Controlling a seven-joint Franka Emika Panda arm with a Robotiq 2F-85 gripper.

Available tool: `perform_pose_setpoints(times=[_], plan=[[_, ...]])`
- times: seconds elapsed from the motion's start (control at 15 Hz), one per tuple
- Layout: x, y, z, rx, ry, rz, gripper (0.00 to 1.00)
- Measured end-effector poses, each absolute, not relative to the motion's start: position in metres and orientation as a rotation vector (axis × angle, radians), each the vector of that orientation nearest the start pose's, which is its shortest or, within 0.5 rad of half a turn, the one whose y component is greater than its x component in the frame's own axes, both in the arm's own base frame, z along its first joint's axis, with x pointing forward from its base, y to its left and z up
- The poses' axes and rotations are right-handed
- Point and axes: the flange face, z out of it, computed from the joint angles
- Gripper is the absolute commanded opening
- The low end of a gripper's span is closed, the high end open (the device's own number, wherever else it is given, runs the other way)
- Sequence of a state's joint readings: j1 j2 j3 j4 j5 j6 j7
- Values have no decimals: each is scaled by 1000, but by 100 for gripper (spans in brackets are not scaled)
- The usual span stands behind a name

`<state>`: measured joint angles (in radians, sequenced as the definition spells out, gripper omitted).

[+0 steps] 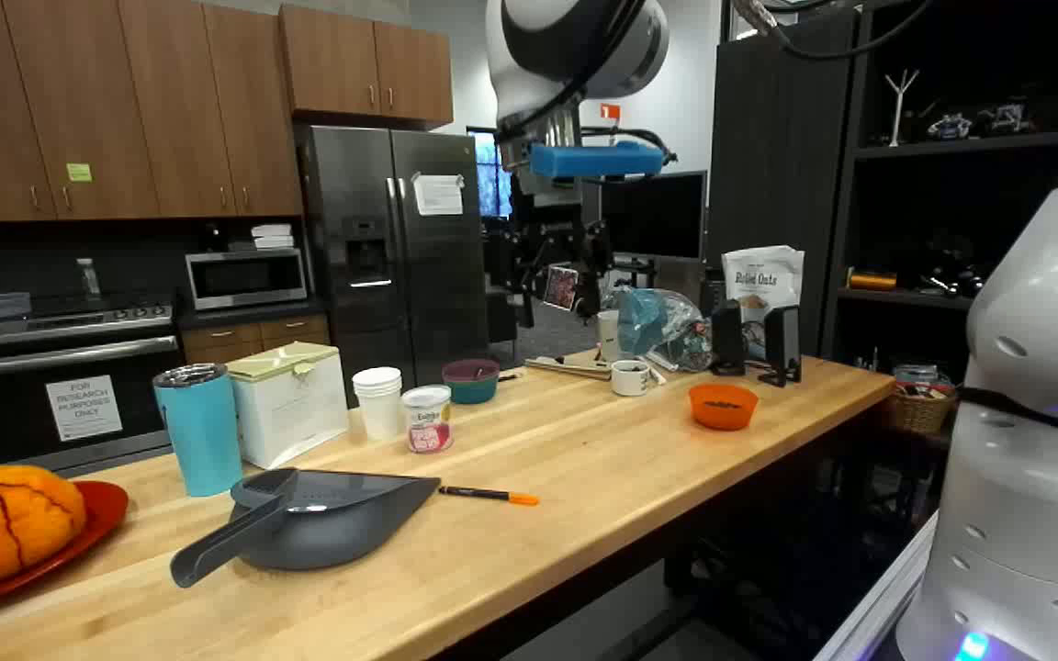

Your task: Remove the lid from the can

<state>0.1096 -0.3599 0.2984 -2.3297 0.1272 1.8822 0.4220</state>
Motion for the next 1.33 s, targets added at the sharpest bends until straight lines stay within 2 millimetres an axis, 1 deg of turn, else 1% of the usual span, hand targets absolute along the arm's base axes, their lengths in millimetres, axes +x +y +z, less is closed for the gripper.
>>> perform_pose_setpoints(times=[1.33], plan=[[390, 186, 461, -3174, 118, 152, 100]])
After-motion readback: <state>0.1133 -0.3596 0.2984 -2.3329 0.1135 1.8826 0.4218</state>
